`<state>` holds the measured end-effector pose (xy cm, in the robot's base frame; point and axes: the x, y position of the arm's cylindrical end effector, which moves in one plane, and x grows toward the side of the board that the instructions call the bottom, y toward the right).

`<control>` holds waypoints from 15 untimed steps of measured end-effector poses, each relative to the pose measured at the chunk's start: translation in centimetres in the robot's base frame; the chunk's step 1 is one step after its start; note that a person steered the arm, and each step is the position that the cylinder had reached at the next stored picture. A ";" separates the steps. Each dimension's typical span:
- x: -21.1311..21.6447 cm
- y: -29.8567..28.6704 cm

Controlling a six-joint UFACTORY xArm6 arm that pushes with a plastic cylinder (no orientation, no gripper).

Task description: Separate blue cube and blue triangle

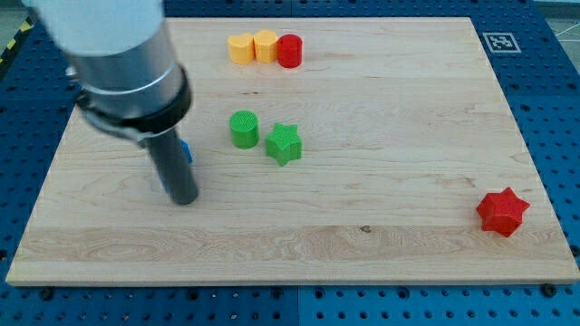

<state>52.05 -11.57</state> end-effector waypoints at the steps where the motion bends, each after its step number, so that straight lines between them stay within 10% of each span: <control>1: -2.5 1.7; 5: 8.6 2.3; 15: -7.8 -2.2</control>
<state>44.21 -13.75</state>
